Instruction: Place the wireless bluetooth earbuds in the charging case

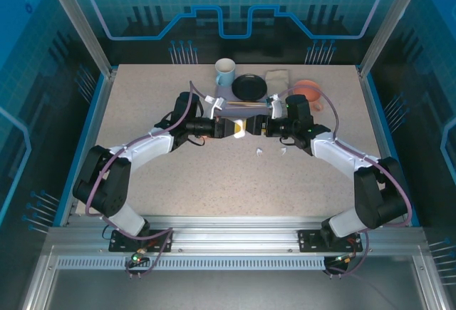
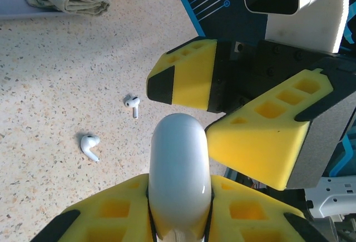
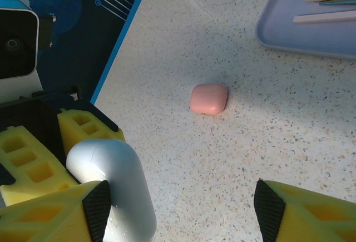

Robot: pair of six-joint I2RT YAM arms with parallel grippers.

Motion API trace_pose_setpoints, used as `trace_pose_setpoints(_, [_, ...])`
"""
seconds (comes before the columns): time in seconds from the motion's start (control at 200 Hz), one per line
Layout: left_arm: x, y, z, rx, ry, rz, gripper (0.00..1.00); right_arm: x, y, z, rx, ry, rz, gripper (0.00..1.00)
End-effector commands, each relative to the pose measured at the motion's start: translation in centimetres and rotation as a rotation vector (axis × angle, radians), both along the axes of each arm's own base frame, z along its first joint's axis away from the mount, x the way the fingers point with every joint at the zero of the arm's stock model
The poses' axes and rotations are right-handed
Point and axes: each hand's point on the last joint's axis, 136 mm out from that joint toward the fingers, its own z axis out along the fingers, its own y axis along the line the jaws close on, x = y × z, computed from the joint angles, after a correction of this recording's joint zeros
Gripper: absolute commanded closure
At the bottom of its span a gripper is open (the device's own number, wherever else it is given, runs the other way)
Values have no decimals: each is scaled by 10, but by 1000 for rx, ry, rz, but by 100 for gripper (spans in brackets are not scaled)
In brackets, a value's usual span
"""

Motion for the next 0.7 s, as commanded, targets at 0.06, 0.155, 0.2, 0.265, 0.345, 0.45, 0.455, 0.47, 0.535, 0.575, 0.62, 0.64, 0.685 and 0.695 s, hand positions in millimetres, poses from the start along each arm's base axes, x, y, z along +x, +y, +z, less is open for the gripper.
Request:
trace_pose_setpoints(0.06, [6,-6,19,-31,-52,-28,100,-16,10,4,-13,-13,64,29])
trace_pose_setpoints(0.155, [8,-7,18,-32,-48,-27,100,-20,10,2,-19,-10,66,30])
trace_pose_setpoints(0.2, [8,-7,18,-35,-46,-28,100,-21,8,0,-28,-6,60,30])
trace_pose_setpoints(0.265, [9,-8,18,-38,-49,-25,100,-21,8,-1,-29,-4,58,30])
trace_pose_setpoints(0.345, [9,-8,19,-38,-51,-26,100,-21,8,-4,-35,3,56,30])
trace_pose_setpoints(0.45, [10,-8,22,-43,-56,-29,100,-17,4,-11,-55,15,28,32])
trace_pose_setpoints(0.455, [9,-8,22,-43,-57,-30,100,-16,4,-12,-56,15,27,32])
trace_pose_setpoints(0.47, [9,-8,22,-43,-57,-30,100,-15,3,-13,-61,20,21,32])
trace_pose_setpoints(0.535, [9,-8,24,-45,-61,-29,100,-10,-2,-17,-71,28,-8,33])
trace_pose_setpoints(0.575, [9,-8,25,-45,-63,-29,100,-11,-10,-31,-87,60,-32,33])
trace_pose_setpoints(0.62, [8,-8,27,-48,-65,-31,100,-8,-17,-35,-92,71,-57,34])
trace_pose_setpoints(0.64, [8,-7,27,-48,-67,-30,100,-6,-20,-37,-92,76,-69,34])
trace_pose_setpoints(0.685, [7,-7,29,-50,-71,-31,100,-2,-26,-41,-93,88,-93,35])
trace_pose_setpoints(0.695, [7,-7,30,-51,-72,-31,100,-1,-28,-42,-93,91,-99,35])
